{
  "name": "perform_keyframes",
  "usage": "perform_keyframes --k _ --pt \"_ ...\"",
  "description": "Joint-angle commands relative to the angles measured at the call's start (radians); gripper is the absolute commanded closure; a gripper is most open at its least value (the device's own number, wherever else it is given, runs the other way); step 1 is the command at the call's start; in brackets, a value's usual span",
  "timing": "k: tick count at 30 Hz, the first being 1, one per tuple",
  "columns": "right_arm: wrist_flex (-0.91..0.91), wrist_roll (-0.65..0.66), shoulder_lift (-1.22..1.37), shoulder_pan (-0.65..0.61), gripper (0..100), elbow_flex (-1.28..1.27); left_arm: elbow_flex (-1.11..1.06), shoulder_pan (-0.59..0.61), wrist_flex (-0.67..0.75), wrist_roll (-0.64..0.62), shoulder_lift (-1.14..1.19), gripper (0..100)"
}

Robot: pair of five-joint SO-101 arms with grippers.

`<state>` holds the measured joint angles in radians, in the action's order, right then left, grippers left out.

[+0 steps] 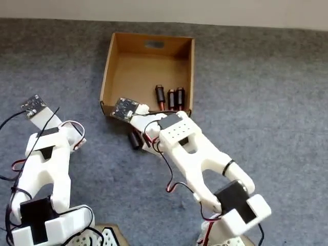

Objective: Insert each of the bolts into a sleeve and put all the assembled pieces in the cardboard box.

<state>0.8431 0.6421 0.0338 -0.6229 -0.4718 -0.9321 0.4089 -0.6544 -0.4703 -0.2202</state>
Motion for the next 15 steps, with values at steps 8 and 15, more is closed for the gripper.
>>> perform_keyframes --k 8,15 --pt "-0.058 0.015 0.064 0.010 79.7 -0.001 0.008 0.008 0.012 -0.006 -0.005 90" --pt "-0.044 0.009 0.062 0.012 98.5 -0.007 0.008 0.008 0.012 -0.006 -0.005 90"
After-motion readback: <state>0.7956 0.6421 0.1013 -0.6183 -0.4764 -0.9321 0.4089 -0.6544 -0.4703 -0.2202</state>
